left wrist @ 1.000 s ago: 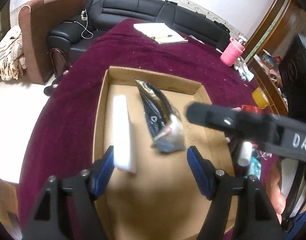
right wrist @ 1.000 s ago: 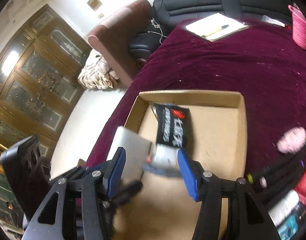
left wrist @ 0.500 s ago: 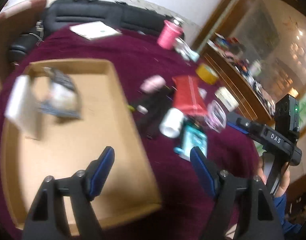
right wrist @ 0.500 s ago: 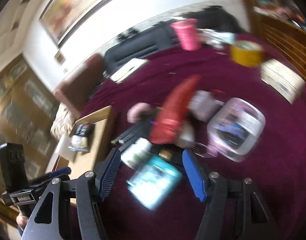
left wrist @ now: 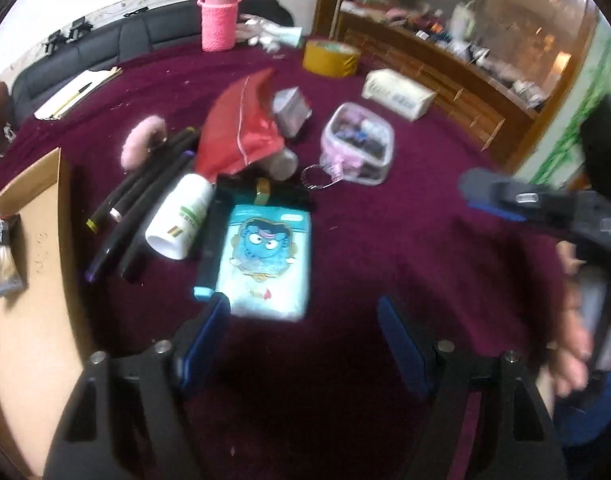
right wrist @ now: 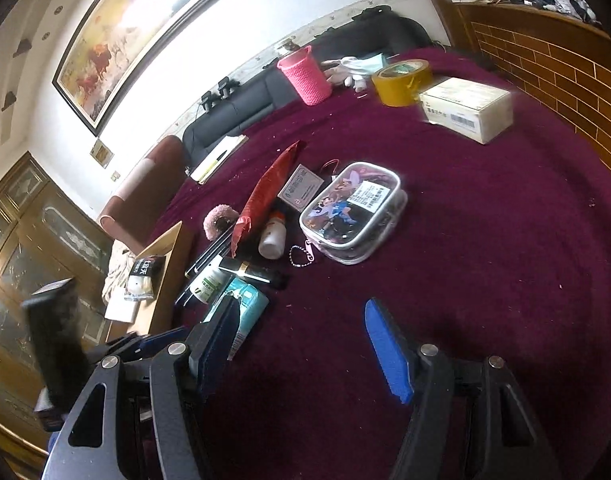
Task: Organize objects
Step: 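Move both tools back over the pile of items, then grasp the teal card pack with the left tool while the right tool grasps the clear pouch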
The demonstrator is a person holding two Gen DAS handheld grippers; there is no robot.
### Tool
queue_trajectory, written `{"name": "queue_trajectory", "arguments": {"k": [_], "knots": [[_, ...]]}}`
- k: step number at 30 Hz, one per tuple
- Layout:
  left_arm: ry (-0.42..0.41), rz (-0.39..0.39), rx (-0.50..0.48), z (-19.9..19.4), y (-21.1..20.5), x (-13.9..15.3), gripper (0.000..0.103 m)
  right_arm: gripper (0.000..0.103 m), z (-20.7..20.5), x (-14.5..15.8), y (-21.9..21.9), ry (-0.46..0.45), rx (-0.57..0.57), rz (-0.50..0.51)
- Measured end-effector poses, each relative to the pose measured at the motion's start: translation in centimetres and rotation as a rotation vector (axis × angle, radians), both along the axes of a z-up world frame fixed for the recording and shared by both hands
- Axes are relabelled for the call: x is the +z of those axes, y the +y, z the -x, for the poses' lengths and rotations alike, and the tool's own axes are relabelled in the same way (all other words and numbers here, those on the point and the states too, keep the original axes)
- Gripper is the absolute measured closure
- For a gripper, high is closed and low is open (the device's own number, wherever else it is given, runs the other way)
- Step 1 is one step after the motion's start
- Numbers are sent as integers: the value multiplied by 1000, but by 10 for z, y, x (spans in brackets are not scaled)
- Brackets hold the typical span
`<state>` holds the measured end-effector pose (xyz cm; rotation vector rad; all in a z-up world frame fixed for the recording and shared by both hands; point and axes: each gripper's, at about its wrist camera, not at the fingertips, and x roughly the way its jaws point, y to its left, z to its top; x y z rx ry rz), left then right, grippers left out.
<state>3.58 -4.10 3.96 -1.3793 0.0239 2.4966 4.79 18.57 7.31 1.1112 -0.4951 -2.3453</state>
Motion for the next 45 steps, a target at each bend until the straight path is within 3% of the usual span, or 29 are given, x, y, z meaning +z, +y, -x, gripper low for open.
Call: {"name": "queue_trajectory", "arguments": {"k": [3,7,11,16,19,21,23,26,30,33,35,38,40,45], "knots": [[-27,-22,-5,14,3,-9,27,30,-2,-1,6,6,1,10],[-11,26,11,37,6,-17,27,30,1,-3,13,5,-13,20],[-22,26,14,53,3,-25,26,29,9,-1,17,2,-22,20],[-23,-95,40,58,-12,-24,26,22,26,4,21,-16,-62,-4],[-13,-125,90,62,-21,-23,46,18,57,0,27,-123,-152,-13],[-10,-124,128,63,-26,-24,69,18,76,-4,29,-166,-177,31],[-13,-161,162,63,-35,-25,78,17,94,-9,25,-220,-206,15],[-7,-215,180,62,-43,-27,80,17,115,-18,9,-268,-219,27],[23,-175,169,58,-36,-27,80,16,126,-24,-18,-293,-261,-25],[40,-166,165,58,-35,-27,80,15,131,-20,-46,-254,-293,-131],[46,-164,162,58,-35,-27,80,9,136,-18,-69,-203,-291,-294],[55,-159,158,57,-35,-28,80,6,146,-39,-85,-240,-233,-442],[60,-162,158,57,-35,-28,80,9,139,-39,-82,-179,-235,-458],[66,-181,165,57,-38,-28,80,11,122,-31,-48,-103,-264,-363]]}}
